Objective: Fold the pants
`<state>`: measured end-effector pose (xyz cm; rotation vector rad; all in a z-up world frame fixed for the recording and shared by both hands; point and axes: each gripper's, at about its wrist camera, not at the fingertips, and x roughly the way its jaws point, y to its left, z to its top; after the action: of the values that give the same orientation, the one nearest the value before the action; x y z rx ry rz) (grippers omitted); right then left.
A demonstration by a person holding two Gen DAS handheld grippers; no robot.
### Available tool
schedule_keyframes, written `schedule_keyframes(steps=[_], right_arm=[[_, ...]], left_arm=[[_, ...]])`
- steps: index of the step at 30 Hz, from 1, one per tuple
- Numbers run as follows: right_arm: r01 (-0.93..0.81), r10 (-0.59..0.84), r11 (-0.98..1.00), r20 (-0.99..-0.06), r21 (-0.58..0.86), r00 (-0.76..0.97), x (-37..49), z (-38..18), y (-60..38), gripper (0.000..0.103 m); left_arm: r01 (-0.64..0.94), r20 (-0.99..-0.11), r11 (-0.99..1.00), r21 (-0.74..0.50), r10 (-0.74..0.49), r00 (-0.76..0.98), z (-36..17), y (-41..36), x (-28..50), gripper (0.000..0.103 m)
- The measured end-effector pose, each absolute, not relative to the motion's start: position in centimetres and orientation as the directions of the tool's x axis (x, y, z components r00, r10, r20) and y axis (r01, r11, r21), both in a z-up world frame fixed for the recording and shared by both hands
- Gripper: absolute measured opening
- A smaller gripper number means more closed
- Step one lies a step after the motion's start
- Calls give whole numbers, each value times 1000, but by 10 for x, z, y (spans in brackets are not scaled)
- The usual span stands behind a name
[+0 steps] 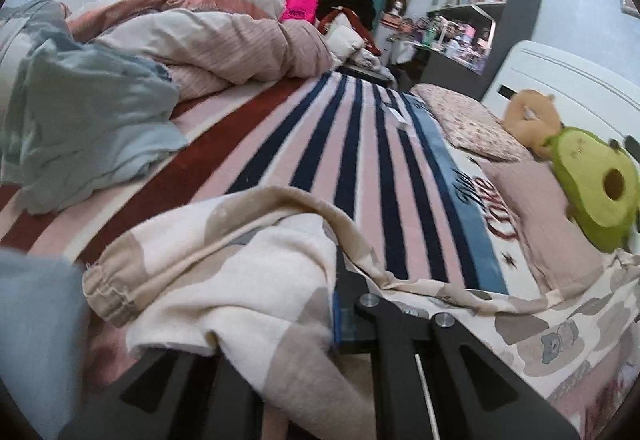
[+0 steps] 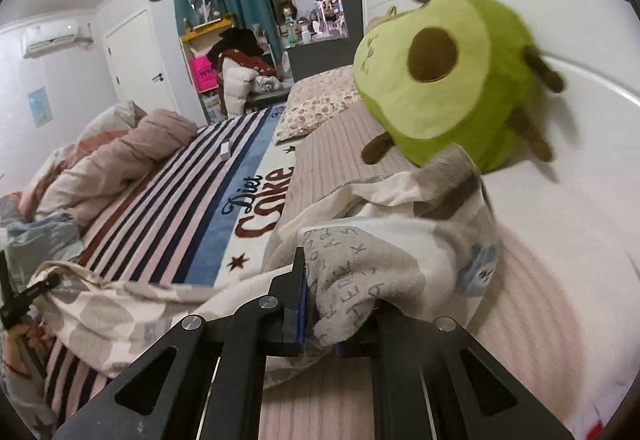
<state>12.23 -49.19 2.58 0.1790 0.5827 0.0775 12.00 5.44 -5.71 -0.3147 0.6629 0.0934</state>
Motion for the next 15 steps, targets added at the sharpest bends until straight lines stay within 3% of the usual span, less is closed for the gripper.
schedule_keyframes(steps=[10, 11, 13, 14, 15], right_arm=[[73, 143, 947, -612, 314, 778, 31, -16, -529, 4], [79, 129, 950, -610, 303, 782, 29, -20, -529, 4], [93, 108, 955, -625, 280, 773, 26, -29, -528, 7], [97, 109, 955, -633, 282, 767, 26, -32, -528, 10], [99, 111, 954, -642, 283, 759, 25, -34, -529, 15]], left_arm=[[-147, -722, 971, -188, -36, 691, -93, 34, 51, 8], [-151, -738, 973, -174, -28, 674, -97, 33, 51, 12], [-153, -753, 978, -143, -7, 658, -100, 34, 48, 29], [-146, -755, 981, -126, 1, 655, -99, 33, 46, 48], [-147, -753, 983, -110, 14, 658, -97, 36, 43, 60]])
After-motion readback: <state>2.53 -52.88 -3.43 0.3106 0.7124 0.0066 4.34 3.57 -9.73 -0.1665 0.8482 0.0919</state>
